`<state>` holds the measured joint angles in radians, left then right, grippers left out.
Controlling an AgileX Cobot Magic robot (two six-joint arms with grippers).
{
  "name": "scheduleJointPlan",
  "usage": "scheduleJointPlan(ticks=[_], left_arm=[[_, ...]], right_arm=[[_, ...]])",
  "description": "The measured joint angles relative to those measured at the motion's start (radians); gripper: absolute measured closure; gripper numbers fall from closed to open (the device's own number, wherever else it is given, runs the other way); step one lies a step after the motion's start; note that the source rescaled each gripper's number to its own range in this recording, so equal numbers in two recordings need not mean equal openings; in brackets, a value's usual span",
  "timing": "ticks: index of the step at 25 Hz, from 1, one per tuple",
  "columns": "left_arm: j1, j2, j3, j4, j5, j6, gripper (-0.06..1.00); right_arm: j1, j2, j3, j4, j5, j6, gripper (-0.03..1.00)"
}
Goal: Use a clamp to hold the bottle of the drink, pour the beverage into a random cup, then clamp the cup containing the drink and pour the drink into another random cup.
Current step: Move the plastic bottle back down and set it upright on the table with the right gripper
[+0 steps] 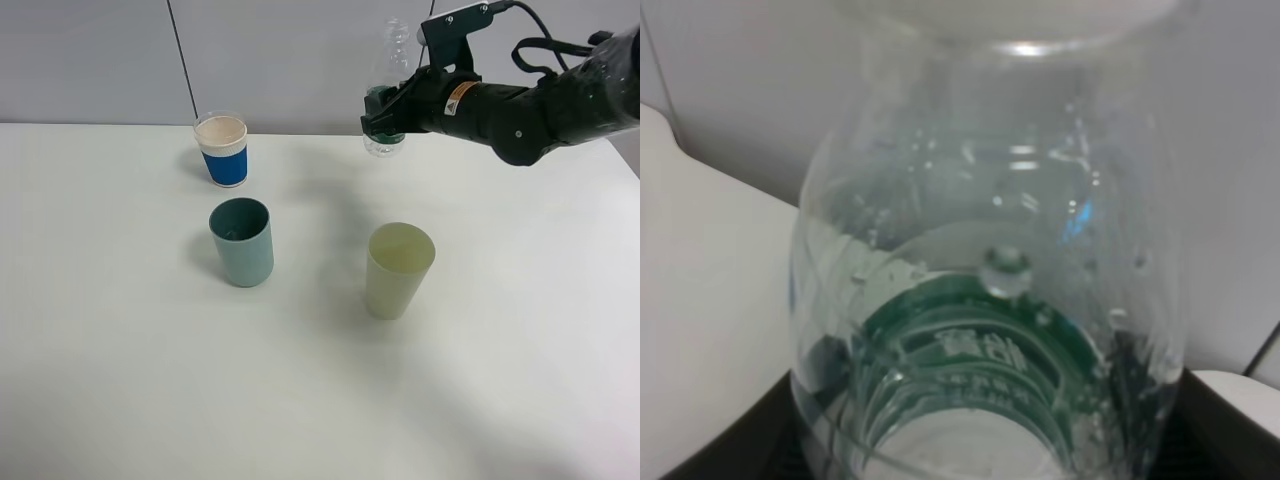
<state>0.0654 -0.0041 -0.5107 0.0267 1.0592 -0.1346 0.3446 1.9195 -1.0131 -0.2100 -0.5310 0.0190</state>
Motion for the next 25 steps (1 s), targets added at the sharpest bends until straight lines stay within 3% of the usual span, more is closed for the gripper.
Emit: scheduleJointPlan(ticks=[6, 25], left_arm=[[0.000, 0.000, 0.000, 0.000, 0.000, 0.000, -0.06], [0.000, 0.000, 0.000, 0.000, 0.000, 0.000, -0.06]], right_arm=[[0.000, 0.070, 0.000, 0.001, -0.096, -0.001, 0.97], [0.000, 0.185, 0.000, 0.003, -0.095, -0.001, 0.97]])
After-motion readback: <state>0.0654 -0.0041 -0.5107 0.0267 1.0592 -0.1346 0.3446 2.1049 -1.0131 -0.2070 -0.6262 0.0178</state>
